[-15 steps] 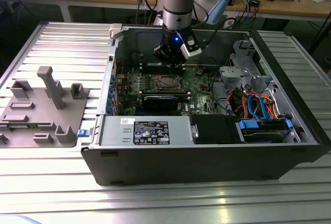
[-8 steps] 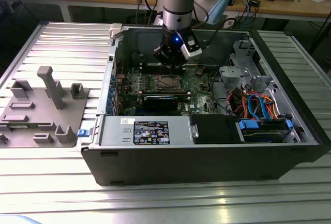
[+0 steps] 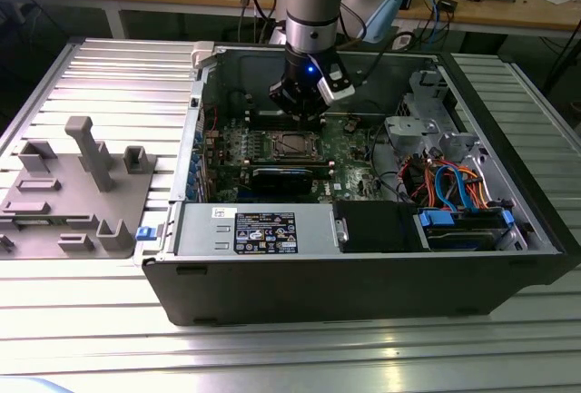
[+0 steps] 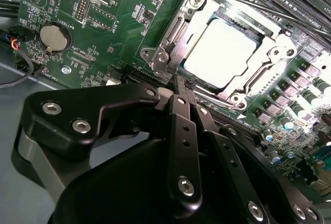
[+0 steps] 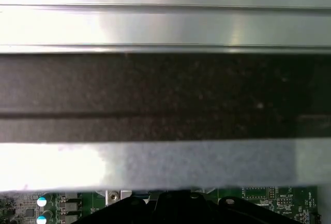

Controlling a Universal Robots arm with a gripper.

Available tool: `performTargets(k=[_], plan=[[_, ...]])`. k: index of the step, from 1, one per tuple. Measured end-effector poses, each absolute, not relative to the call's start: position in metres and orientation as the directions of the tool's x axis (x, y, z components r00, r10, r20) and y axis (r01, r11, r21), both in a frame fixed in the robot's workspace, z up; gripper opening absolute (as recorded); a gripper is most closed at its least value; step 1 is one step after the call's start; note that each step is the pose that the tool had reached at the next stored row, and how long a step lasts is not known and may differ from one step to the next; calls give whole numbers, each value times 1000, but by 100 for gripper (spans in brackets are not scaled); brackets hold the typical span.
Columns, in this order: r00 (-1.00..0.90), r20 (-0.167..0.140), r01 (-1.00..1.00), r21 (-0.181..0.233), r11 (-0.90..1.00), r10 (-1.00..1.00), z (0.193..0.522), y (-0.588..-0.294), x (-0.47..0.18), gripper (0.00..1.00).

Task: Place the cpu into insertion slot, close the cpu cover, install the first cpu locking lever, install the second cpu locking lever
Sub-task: 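Install the second cpu locking lever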

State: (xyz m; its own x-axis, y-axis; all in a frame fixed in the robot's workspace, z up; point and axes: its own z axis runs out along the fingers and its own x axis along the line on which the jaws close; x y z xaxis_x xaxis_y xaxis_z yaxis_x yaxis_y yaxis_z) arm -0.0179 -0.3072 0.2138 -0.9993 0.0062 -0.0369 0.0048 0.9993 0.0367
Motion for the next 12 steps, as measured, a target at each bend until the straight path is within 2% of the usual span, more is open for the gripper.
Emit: performTargets(k=[12], plan=[[-999, -37, 5, 36, 999, 6, 217, -308, -18, 11]])
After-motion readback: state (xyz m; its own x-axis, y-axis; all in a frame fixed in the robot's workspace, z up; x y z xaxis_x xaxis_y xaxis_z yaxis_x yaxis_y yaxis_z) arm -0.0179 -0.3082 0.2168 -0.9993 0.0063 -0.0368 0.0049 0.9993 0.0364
